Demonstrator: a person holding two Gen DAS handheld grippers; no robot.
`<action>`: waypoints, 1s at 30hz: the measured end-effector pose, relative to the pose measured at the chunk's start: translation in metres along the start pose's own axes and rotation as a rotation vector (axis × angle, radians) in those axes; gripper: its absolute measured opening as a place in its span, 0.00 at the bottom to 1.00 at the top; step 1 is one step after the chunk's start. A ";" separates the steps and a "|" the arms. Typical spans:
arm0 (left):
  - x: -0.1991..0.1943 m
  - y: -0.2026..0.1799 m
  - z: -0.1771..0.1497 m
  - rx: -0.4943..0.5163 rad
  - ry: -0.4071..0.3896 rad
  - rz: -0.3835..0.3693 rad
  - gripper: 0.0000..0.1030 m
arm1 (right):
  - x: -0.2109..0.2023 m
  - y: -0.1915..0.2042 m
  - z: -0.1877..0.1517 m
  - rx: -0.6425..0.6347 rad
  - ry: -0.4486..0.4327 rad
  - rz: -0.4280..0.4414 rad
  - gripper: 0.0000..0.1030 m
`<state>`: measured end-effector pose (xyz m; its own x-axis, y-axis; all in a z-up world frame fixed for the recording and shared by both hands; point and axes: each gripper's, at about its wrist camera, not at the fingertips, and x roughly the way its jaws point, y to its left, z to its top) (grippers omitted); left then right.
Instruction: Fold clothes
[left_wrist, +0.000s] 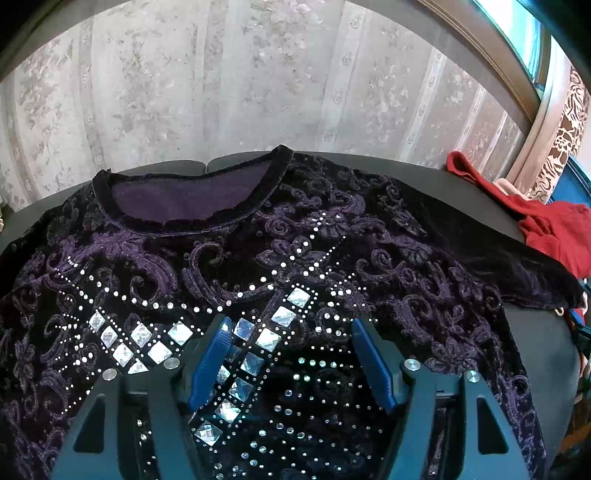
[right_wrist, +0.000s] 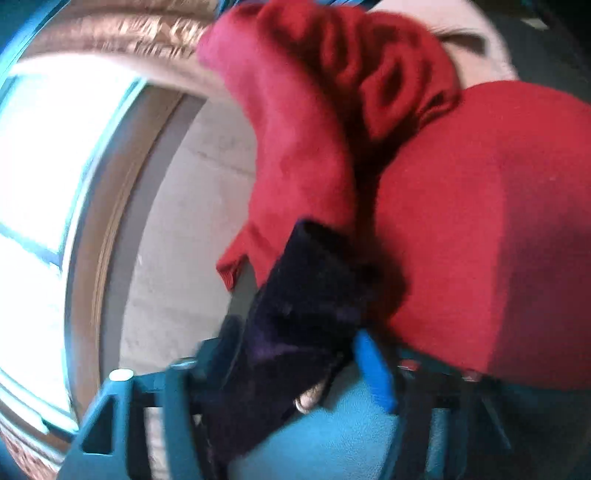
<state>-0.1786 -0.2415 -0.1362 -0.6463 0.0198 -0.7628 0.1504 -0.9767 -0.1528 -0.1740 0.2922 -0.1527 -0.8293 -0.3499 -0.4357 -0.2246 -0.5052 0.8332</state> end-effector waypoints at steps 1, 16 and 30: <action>0.000 0.000 0.000 0.000 0.000 -0.001 0.67 | 0.005 -0.001 0.002 -0.009 0.014 -0.015 0.43; 0.001 0.001 -0.001 -0.006 -0.004 -0.012 0.67 | 0.044 0.144 0.015 -0.436 0.130 0.085 0.25; 0.000 0.003 -0.001 -0.013 -0.009 -0.027 0.67 | 0.043 0.049 -0.070 -0.047 0.287 -0.031 0.68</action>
<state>-0.1768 -0.2446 -0.1371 -0.6571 0.0443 -0.7525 0.1425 -0.9730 -0.1818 -0.1849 0.1969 -0.1542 -0.6425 -0.5393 -0.5444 -0.2180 -0.5525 0.8045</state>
